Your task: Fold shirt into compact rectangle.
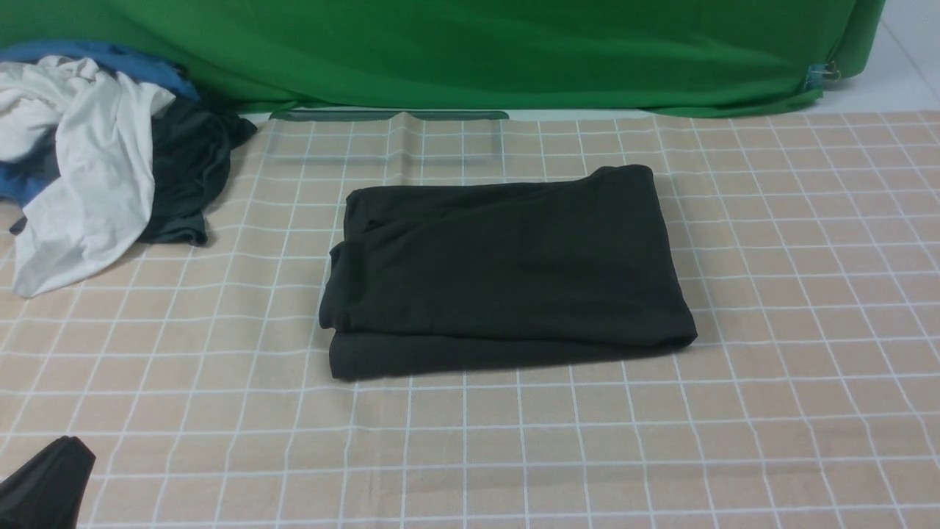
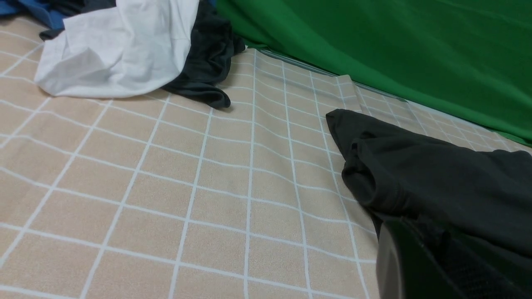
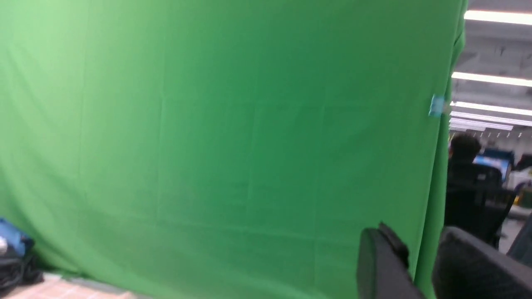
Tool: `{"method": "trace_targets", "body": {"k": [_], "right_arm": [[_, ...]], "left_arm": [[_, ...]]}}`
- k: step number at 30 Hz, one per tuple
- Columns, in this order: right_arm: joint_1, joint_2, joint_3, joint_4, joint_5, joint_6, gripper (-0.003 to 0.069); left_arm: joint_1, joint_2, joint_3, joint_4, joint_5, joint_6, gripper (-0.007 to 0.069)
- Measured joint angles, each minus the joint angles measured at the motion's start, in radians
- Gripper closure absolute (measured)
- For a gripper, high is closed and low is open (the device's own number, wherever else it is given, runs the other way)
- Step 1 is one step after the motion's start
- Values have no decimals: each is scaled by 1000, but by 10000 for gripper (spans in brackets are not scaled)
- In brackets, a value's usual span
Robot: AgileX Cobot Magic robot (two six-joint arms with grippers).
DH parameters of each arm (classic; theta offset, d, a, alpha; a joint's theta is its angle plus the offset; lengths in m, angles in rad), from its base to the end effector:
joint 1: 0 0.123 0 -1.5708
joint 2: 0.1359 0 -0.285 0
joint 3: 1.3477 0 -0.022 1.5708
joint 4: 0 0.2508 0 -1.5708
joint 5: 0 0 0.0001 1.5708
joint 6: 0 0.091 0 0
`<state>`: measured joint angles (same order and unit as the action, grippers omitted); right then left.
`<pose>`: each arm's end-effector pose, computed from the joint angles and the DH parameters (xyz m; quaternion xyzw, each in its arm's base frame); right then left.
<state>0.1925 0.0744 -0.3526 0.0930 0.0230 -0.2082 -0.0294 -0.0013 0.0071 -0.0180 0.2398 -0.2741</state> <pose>0.0328 0.0066 0.3231 -0.0892 0.5693 0.0322 0.8166 0.0556 -0.0020 0.1891 -0.0981 0.7545 -0.1053 0.6404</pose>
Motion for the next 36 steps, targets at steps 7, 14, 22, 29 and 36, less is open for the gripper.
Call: {"method": "trace_targets", "body": {"k": [7, 14, 22, 29, 36], "right_arm": [[0, 1, 79, -6, 49, 39, 423], [-79, -21, 241, -7, 63, 46, 423], [-176, -54, 362, -28, 191, 23, 423], [-190, -75, 362, -37, 210, 28, 423], [-189, -75, 362, -40, 213, 31, 423]], "left_arm": [[0, 0, 0, 0, 0, 0, 611], [0, 0, 0, 0, 1, 0, 611], [0, 0, 0, 0, 4, 0, 611], [0, 0, 0, 3, 4, 0, 611], [0, 0, 0, 4, 4, 0, 611]]}}
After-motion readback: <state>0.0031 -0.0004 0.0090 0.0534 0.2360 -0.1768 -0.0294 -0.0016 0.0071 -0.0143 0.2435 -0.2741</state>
